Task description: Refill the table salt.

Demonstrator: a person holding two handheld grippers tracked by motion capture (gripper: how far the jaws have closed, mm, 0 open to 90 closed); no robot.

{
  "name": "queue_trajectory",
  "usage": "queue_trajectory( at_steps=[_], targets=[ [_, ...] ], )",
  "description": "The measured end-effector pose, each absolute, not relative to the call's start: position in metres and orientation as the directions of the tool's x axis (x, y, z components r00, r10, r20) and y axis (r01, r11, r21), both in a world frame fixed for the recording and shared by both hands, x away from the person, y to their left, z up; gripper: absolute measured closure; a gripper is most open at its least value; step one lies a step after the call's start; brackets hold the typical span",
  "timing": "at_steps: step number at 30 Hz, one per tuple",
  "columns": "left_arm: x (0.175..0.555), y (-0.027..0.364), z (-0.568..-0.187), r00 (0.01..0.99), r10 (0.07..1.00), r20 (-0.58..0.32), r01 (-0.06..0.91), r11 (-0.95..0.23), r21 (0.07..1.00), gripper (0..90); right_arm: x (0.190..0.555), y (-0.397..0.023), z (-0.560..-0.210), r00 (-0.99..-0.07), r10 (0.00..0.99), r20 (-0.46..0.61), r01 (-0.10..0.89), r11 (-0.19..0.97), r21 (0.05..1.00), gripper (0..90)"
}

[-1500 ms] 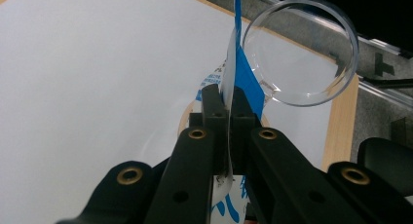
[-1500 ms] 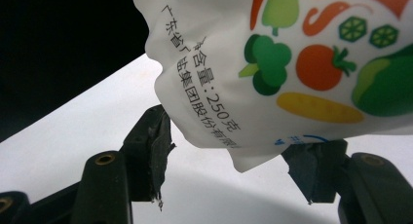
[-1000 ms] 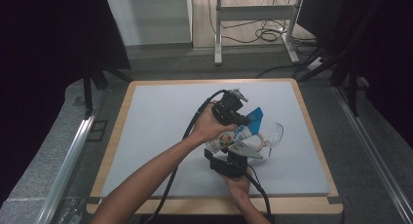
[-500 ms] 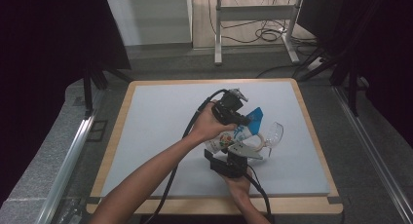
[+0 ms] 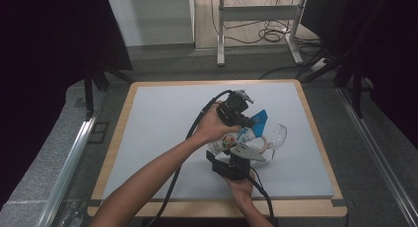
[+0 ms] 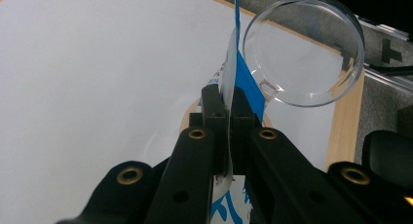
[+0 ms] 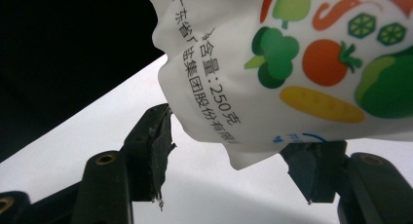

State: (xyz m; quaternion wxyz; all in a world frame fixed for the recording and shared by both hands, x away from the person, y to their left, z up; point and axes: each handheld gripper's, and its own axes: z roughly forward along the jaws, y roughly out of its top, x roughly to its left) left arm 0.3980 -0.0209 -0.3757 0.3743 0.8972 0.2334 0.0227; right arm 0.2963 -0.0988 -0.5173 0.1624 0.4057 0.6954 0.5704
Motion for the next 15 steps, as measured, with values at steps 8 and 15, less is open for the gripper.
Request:
queue_trajectory(
  at_steps=[8, 15],
  targets=[
    [0.3985, -0.0226, -0.3764, 0.891, 0.437, -0.124, 0.398, -0.621, 0.675, 90.0, 0.2951, -0.0974, -0.5151, -0.623, 0.746, 0.234, 0.378, 0.026, 0.925, 40.0],
    [0.3992, -0.0222, -0.3754, 0.887, 0.445, -0.123, 0.402, -0.613, 0.68, 90.0, 0.2973, -0.0984, -0.5151, -0.629, 0.737, 0.245, 0.378, 0.015, 0.926, 40.0]
  ],
)
